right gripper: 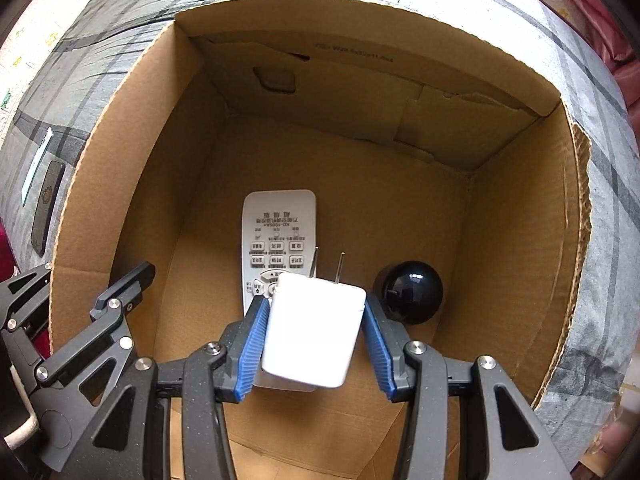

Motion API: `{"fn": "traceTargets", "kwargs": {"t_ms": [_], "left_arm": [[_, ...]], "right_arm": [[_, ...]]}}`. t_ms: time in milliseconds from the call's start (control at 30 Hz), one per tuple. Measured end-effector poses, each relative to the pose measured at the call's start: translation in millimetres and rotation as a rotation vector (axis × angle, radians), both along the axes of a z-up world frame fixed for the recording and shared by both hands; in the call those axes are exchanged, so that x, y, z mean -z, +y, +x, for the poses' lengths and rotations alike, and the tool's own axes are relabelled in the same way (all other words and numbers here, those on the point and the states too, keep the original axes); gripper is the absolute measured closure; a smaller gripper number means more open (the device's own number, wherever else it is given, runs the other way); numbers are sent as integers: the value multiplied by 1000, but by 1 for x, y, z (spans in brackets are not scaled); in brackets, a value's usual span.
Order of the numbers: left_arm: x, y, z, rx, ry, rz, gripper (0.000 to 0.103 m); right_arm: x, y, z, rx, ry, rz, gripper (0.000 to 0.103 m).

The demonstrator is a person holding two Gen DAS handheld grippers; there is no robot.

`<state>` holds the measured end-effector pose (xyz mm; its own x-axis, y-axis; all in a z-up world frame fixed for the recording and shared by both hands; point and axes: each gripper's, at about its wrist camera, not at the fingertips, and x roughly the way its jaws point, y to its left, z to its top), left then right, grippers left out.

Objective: Organize rigid objects
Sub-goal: 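Lower the charger beside the remote and open the right gripper, then withdraw the right gripper from the box to the small white adapter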

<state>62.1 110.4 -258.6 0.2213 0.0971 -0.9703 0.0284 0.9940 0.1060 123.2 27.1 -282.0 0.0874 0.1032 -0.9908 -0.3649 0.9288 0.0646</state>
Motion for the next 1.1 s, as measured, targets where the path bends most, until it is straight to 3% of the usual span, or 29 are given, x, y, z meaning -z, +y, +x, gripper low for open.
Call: {"fn": "traceTargets", "kwargs": {"t_ms": [333, 467, 867, 1100], "left_arm": [[-1, -1, 1, -2, 3, 7, 90], [-1, -2, 1, -3, 4, 9, 90], [0, -2, 0, -5, 4, 14, 90], [0, -2, 0, -5, 5, 18, 90]], "right_arm": [[-4, -4, 4, 6, -2, 26, 48], [-10, -6, 4, 7, -22, 26, 38], [-33, -8, 4, -5, -78, 37, 36], [-47, -14, -1, 9, -115, 55, 29]]}}
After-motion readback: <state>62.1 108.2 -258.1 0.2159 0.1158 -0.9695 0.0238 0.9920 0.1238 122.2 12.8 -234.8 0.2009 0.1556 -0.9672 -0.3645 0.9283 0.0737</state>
